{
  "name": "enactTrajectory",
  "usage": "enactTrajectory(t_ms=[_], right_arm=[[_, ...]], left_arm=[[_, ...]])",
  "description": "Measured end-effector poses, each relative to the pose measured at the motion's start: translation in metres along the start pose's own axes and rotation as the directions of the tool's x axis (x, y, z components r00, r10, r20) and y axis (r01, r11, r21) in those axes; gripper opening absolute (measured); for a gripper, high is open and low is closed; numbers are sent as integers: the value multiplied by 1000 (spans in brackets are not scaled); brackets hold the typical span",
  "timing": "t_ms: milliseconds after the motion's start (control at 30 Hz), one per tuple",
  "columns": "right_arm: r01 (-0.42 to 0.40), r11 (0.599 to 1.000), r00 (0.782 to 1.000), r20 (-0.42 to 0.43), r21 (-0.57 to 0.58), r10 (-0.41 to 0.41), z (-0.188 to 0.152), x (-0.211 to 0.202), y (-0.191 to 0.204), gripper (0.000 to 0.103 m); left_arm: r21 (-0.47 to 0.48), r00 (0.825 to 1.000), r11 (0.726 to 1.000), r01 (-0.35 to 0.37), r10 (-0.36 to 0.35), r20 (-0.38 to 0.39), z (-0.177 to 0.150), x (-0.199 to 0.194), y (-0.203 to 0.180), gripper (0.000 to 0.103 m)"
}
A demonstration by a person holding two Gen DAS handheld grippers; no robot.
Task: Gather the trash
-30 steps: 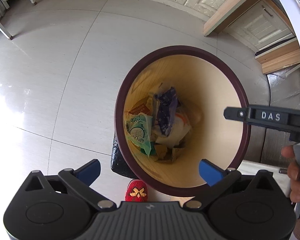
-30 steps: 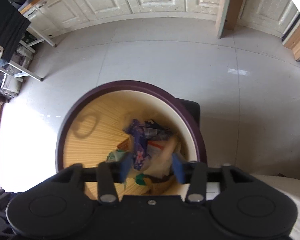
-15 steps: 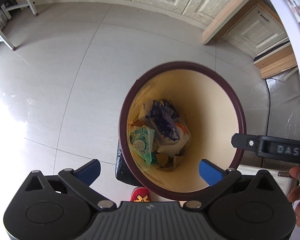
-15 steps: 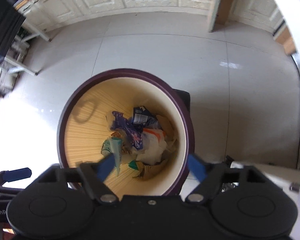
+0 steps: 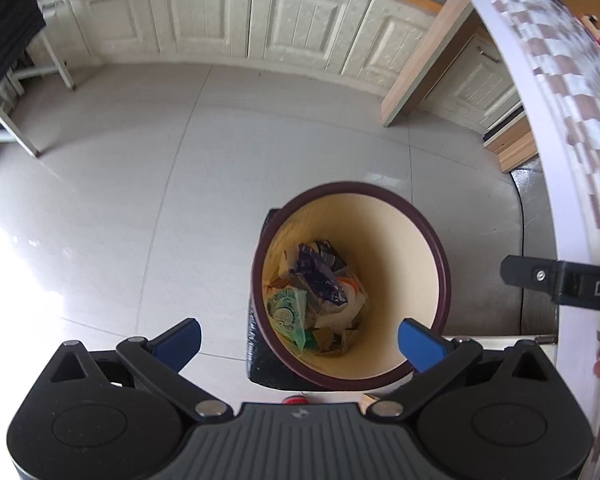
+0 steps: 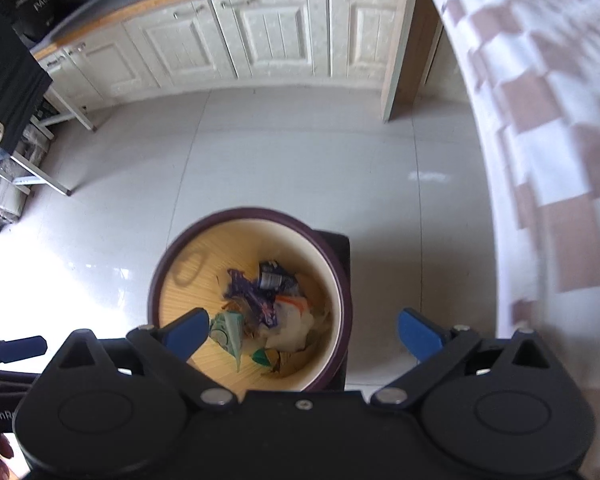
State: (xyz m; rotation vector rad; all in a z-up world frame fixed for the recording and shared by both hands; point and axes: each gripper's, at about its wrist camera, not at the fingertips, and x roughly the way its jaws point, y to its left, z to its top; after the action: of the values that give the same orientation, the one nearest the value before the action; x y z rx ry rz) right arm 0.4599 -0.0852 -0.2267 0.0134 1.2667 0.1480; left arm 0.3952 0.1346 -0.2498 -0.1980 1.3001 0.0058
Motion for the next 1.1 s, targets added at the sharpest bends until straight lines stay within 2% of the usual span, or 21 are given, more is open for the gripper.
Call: enactTrajectory(t_ms=[233, 500, 767, 967, 1100], right_arm=[[-10, 998, 996, 86, -55, 14, -9, -67, -2, 102], [-13, 998, 982, 185, -66, 25, -40, -147, -15, 102], [-3, 998, 958, 287, -61, 20, -93, -216, -43, 102], [-15, 999, 941, 337, -49, 31, -143, -254, -65, 102], [-17, 998, 924, 380, -64, 41, -176, -277, -73, 102]], left_arm=[[-4, 996, 1000, -7, 7, 85, -8, -58, -7, 103], [14, 976, 1000, 3, -6, 217, -36, -129, -37, 103], [20, 946, 1000, -10, 3, 324, -89, -190, -70, 103], [-7, 928, 1000, -8, 10, 372, -145, -224, -88, 103], [-22, 909, 999, -31, 37, 415, -182, -244, -98, 103]])
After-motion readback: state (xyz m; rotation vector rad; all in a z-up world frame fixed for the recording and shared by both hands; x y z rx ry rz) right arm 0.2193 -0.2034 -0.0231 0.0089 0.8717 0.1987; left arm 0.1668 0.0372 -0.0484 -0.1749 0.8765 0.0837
